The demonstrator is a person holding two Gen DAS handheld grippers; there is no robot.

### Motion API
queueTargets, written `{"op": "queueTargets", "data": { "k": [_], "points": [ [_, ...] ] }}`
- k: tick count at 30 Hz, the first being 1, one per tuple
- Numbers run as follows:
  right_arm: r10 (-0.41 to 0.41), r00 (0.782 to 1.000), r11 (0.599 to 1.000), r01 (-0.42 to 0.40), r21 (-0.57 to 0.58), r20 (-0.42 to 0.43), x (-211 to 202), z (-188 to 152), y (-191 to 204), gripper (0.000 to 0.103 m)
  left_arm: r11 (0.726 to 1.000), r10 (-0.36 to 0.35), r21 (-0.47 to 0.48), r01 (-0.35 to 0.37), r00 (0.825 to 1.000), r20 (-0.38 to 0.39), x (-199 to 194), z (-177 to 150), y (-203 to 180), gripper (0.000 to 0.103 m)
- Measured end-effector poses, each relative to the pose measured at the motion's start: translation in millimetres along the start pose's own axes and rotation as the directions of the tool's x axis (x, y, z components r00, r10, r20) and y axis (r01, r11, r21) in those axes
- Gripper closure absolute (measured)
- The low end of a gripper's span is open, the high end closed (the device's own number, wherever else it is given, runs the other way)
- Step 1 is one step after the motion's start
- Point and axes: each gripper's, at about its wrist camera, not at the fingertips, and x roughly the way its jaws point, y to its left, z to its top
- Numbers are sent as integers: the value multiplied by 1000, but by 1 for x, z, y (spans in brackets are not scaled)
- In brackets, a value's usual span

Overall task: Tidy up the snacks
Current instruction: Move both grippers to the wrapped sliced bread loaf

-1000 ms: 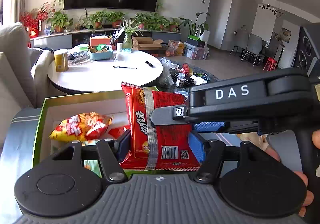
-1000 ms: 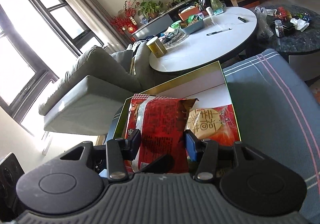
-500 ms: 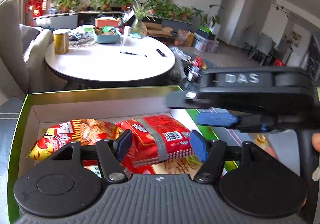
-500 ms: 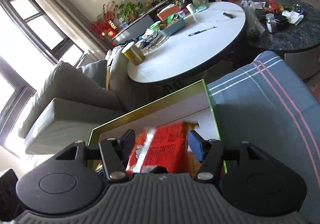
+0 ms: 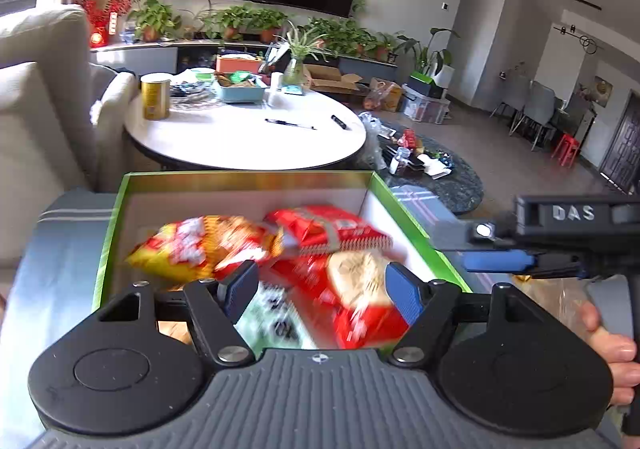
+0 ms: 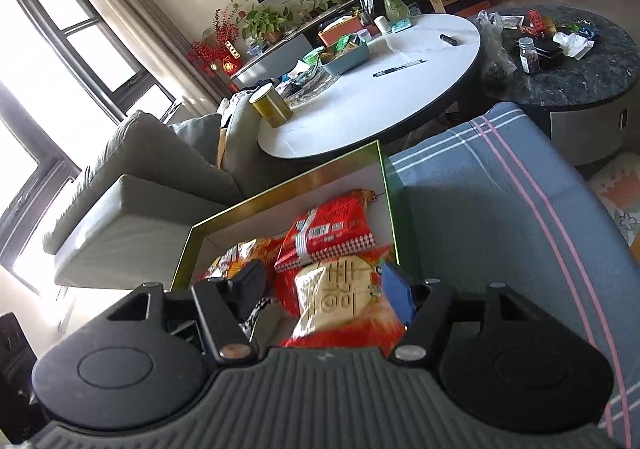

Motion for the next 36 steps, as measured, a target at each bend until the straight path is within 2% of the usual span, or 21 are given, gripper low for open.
{"op": "queueTargets", "data": {
  "k": [4,7,11,14,16,20,22,24,26,30,33,36],
  "points": [
    [39,998,999,-40,-13,-43,-14,-20,2,31,999,19,-26,-19,999,-27,-22,-19,7,35],
    [84,994,996,-85,-7,-75,-22,-36,7,31,998,39,-41,-42,996,-79,-25,-38,14,35],
    [175,975,984,-174,25,-138,-20,-55,22,31,992,78,-86,-91,987,-141,-17,-64,20,34],
    [209,961,978,-203,51,-184,-10,-66,34,32,986,80,-143,-91,993,-86,-23,-83,25,33],
    [205,957,979,-198,53,-207,-3,-73,40,32,983,72,-161,-86,993,-90,-28,-87,26,33],
    [125,972,992,-123,25,-200,3,-85,45,32,986,47,-152,-62,994,-95,-42,-97,24,33],
    [115,975,993,-112,23,-190,1,-88,45,32,986,44,-154,-58,995,-93,-48,-102,23,33],
    [52,980,999,-49,21,-190,0,-92,44,32,985,38,-164,-54,995,-97,-54,-105,22,33],
    [26,981,999,-22,23,-193,-1,-99,38,32,985,36,-166,-52,995,-97,-61,-110,20,33],
    [42,970,998,-32,46,-240,3,-111,33,30,985,40,-163,-55,994,-97,-77,-121,17,33],
    [37,970,999,-32,21,-239,2,-119,41,30,982,43,-177,-60,994,-97,-89,-127,19,33],
    [64,970,998,-67,-5,-236,0,-124,53,31,980,44,-191,-62,994,-101,-101,-132,25,33]
  ]
}}
